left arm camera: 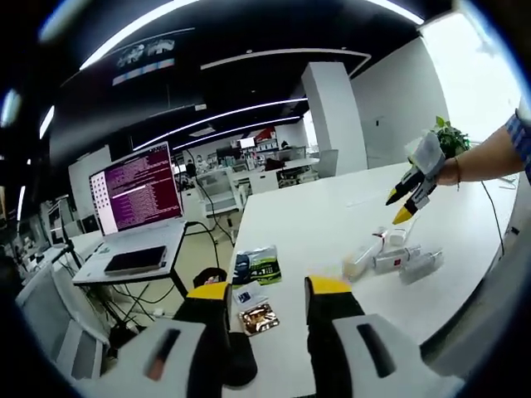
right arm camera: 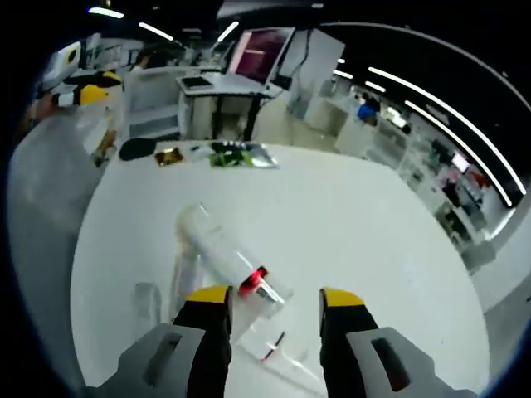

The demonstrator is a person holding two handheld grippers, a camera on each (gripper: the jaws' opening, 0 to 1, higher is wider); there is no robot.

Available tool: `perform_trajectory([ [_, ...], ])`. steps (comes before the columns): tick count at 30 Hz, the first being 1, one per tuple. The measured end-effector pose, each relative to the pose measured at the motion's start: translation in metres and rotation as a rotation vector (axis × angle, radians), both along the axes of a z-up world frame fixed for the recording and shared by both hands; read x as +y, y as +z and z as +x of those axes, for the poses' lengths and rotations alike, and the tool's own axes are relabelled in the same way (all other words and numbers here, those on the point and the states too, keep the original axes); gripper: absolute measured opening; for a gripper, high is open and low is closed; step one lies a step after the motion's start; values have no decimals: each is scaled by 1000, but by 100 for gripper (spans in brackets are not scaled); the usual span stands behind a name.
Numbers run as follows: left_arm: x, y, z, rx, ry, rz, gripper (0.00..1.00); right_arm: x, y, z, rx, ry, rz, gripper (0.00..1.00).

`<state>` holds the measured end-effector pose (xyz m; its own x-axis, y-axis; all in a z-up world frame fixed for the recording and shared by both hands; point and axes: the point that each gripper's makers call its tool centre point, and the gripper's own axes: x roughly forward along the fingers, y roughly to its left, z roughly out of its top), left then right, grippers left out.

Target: Arrange the skincare products in the storage area until every visible bottle or jar stands upright without overlapping.

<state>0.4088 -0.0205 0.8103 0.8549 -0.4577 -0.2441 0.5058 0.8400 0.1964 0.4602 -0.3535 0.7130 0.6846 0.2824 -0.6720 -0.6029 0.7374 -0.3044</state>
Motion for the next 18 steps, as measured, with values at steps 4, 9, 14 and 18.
perform_trajectory([
  [4,-2,-2,0,7,-4,15,31,6,-12,7,49,62,-60,39],
  [9,-2,-3,-1,11,0,24,30,19,-24,11,90,152,-123,39],
  [14,-3,-5,-1,24,3,33,30,22,-45,10,175,250,-208,40],
  [18,-3,-6,-1,27,4,42,30,25,-55,12,212,306,-258,42],
])
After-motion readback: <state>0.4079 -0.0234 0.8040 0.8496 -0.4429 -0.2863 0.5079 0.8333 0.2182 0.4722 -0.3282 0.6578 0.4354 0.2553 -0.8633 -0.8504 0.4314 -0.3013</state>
